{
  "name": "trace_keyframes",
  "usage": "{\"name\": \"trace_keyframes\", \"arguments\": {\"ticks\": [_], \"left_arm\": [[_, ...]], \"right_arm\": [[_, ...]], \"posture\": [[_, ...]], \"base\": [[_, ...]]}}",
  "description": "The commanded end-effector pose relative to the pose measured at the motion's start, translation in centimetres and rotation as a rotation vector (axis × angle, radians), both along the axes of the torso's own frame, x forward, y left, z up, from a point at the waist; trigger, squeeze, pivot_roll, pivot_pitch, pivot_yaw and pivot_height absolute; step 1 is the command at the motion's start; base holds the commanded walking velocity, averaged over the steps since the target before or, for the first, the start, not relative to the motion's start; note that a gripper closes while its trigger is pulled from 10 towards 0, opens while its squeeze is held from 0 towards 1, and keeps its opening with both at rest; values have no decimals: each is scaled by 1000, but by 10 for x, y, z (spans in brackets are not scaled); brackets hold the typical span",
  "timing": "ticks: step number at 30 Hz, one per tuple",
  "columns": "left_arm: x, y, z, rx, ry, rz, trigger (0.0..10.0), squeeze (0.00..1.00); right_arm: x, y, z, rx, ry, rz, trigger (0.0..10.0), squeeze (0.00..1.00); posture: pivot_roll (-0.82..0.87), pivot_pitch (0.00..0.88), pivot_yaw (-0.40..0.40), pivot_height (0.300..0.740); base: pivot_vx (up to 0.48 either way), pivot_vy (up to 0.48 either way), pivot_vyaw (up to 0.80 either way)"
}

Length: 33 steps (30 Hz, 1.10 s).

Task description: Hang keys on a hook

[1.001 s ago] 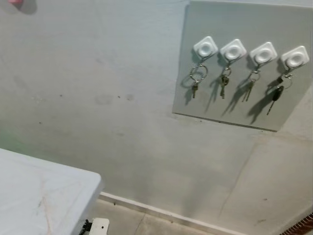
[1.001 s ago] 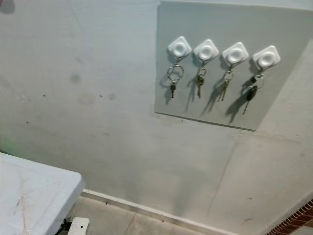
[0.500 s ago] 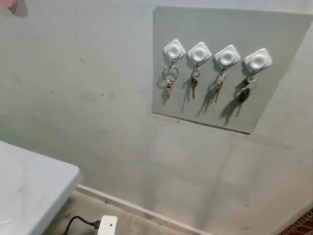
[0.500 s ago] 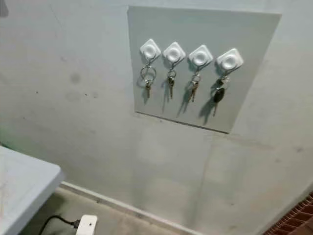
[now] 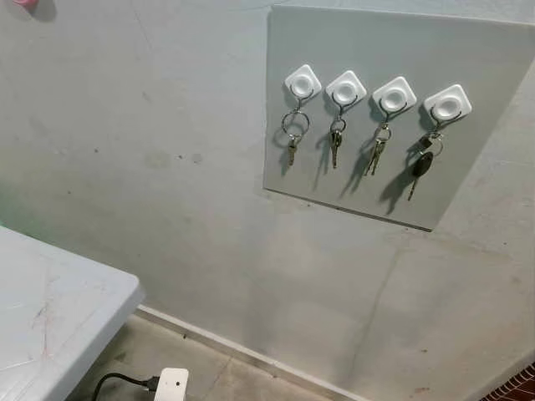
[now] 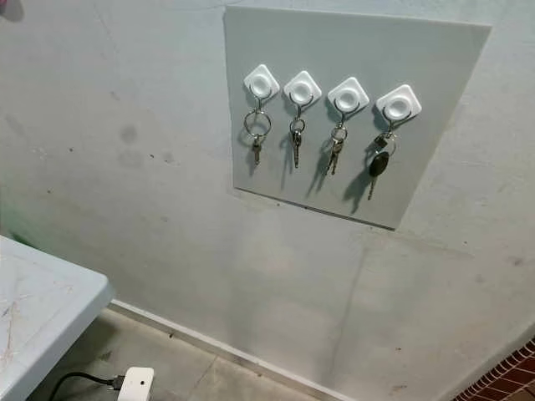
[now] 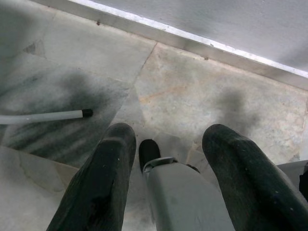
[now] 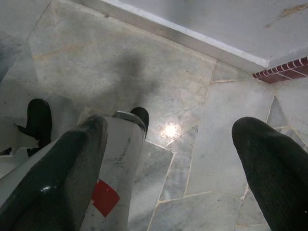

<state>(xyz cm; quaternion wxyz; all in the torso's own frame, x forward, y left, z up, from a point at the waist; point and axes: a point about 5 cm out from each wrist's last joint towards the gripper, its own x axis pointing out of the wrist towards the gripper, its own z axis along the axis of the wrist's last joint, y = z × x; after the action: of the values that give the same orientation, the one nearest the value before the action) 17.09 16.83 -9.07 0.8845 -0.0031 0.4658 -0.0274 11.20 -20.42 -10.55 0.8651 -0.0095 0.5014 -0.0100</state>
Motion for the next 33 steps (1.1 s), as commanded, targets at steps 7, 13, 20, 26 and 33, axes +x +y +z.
{"name": "trace_keyframes", "arguments": {"ticks": [7,13,20,26,33], "left_arm": [[2,4,1,8,-6,-6,10000,0],[2,2,1,6,-4,-14,10000,0],[1,1,1,5,-1,-18,10000,0],[2,1,1,1,-2,-22,10000,0],[3,1,1,7,-5,-25,10000,0]], "right_arm": [[-1,1,-1,1,15,-5,10000,0],[-1,0,-1,1,18,-1,10000,0],[-1,-1,-1,-1,20,4,10000,0],[-1,-1,-1,-3,18,9,10000,0],[-2,0,-1,-3,20,10,10000,0]], "posture": [[66,0,4,740],[68,0,1,740],[68,0,-1,740],[68,0,0,740],[67,0,0,740]], "base": [[0,0,-252],[0,0,-616],[0,0,-613],[0,-59,-616],[0,-470,-632]]}}
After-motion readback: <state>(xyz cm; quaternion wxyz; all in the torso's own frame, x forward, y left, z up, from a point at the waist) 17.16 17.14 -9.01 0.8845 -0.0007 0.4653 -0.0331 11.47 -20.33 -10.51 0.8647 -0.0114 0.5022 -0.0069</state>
